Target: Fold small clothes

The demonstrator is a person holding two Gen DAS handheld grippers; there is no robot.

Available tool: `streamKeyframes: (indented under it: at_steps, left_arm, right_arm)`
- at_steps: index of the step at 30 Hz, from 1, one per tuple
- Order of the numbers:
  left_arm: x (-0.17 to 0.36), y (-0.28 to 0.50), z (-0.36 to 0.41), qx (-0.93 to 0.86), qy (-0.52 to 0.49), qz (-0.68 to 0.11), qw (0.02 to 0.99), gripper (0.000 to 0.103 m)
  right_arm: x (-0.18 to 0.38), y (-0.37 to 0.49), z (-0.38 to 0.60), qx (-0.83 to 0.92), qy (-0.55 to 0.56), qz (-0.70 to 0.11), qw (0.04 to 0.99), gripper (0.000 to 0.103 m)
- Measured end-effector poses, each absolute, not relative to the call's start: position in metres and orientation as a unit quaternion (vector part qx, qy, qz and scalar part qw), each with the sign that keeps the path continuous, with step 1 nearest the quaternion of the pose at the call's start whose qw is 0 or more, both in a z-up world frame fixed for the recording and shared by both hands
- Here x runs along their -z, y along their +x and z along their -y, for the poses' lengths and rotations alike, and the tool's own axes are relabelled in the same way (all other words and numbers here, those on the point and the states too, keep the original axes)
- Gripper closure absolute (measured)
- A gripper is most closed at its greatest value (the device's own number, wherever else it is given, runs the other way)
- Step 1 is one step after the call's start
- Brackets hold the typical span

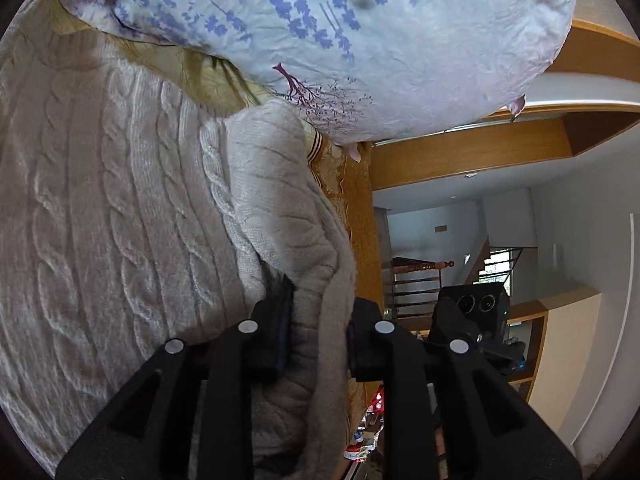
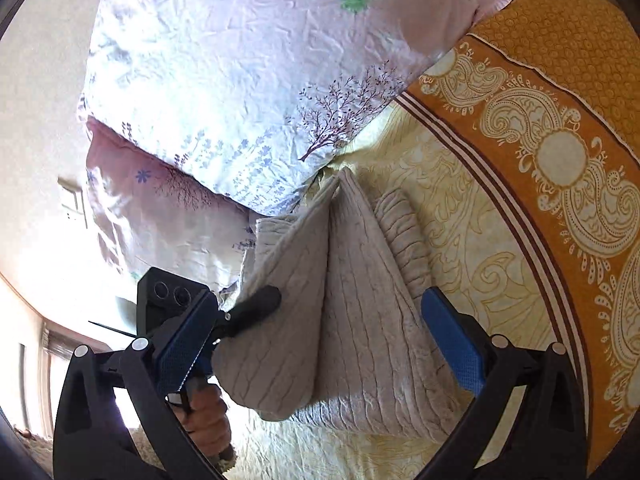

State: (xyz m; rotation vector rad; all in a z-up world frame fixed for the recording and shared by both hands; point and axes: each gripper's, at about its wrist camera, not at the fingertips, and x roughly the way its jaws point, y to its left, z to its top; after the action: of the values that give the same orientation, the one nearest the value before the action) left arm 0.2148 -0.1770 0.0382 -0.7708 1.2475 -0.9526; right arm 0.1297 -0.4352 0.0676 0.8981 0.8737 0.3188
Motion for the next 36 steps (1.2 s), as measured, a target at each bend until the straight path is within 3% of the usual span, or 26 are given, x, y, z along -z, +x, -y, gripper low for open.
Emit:
streamKeyframes:
  at_steps: [2, 4, 5, 7, 11, 15, 21, 24, 27, 34, 35, 36]
  left_arm:
    - [-0.041, 0.216, 0.179, 0.430, -0.363, -0.539, 0.627, 0.064]
    - [-0.046, 0.214, 0.179, 0.460, -0.395, -0.532, 0.591, 0.059]
    - [-0.051, 0.213, 0.178, 0.470, -0.396, -0.528, 0.587, 0.049]
    - [-0.069, 0.209, 0.165, 0.472, -0.372, -0.504, 0.620, 0.035]
    - [-0.106, 0.192, 0.123, 0.428, -0.268, -0.454, 0.734, 0.022]
    - [-0.112, 0.166, 0.088, 0.342, -0.151, -0.433, 0.820, 0.018]
    - [-0.085, 0.144, 0.068, 0.286, -0.083, -0.458, 0.838, 0.016]
    - [-0.078, 0.142, 0.079, 0.267, -0.041, -0.463, 0.844, 0.016]
    - [-0.075, 0.144, 0.094, 0.238, 0.010, -0.461, 0.855, 0.008]
    - [-0.073, 0.144, 0.103, 0.207, 0.051, -0.461, 0.862, 0.004]
    - [-0.073, 0.144, 0.102, 0.207, 0.051, -0.463, 0.861, 0.004]
    - [-0.072, 0.144, 0.103, 0.206, 0.052, -0.463, 0.860, 0.004]
  right_arm:
    - [-0.065, 0.135, 0.443, -0.147, 0.436, -0.402, 0.791, 0.001]
    - [-0.064, 0.137, 0.450, -0.151, 0.458, -0.399, 0.780, 0.001]
    - [-0.064, 0.139, 0.454, -0.155, 0.468, -0.398, 0.774, 0.001]
    - [-0.065, 0.143, 0.456, -0.171, 0.474, -0.402, 0.764, 0.010]
    - [-0.069, 0.160, 0.444, -0.181, 0.433, -0.439, 0.766, 0.020]
    - [-0.063, 0.184, 0.425, -0.186, 0.392, -0.478, 0.764, 0.026]
    - [-0.047, 0.206, 0.399, -0.165, 0.316, -0.539, 0.763, 0.041]
    - [-0.048, 0.206, 0.398, -0.158, 0.313, -0.530, 0.772, 0.044]
    - [-0.045, 0.204, 0.394, -0.170, 0.306, -0.533, 0.770, 0.058]
    - [-0.039, 0.208, 0.395, -0.173, 0.325, -0.518, 0.772, 0.062]
    - [-0.039, 0.206, 0.399, -0.173, 0.326, -0.517, 0.772, 0.065]
    - [-0.039, 0.205, 0.400, -0.174, 0.325, -0.515, 0.774, 0.076]
